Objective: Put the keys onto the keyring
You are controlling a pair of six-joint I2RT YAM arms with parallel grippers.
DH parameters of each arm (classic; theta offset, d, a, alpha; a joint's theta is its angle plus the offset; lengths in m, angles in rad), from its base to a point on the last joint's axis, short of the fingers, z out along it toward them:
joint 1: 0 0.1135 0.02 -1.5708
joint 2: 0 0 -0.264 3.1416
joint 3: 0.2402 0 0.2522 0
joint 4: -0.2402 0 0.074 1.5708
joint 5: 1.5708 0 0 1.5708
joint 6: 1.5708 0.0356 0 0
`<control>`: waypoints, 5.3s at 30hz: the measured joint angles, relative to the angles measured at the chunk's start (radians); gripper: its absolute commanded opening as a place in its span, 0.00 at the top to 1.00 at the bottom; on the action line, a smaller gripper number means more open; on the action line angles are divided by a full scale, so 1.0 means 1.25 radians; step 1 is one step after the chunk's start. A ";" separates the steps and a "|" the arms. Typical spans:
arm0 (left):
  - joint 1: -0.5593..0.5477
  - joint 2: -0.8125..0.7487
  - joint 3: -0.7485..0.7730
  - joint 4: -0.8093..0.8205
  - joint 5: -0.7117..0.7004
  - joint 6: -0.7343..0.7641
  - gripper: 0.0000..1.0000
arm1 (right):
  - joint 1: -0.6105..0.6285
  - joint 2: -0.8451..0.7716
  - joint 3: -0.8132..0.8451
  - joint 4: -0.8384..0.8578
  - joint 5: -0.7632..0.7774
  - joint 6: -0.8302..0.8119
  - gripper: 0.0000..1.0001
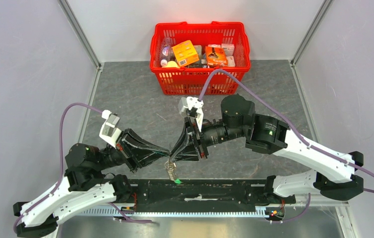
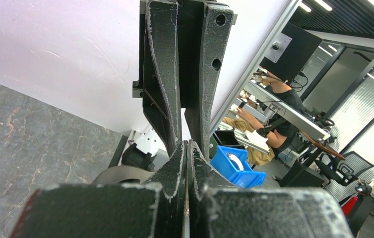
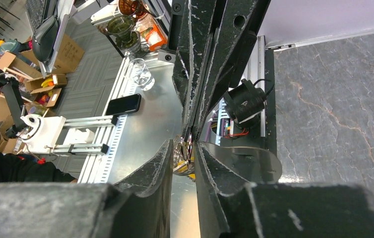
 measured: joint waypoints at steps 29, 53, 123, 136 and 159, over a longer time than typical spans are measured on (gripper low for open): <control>0.000 0.021 0.052 -0.105 0.038 -0.012 0.70 | 0.001 0.036 0.104 -0.174 -0.003 -0.060 1.00; 0.000 0.165 0.198 -0.366 0.157 0.001 0.56 | 0.001 0.190 0.323 -0.571 -0.150 -0.227 1.00; 0.000 0.059 0.108 -0.299 0.110 0.044 0.98 | 0.005 0.088 0.225 -0.417 -0.020 -0.160 0.63; 0.000 -0.012 0.025 -0.152 0.075 0.022 0.98 | 0.005 0.087 0.173 -0.308 0.005 -0.133 0.65; 0.000 -0.074 -0.066 0.028 0.004 -0.008 0.98 | 0.005 0.022 0.079 -0.172 0.010 -0.078 0.63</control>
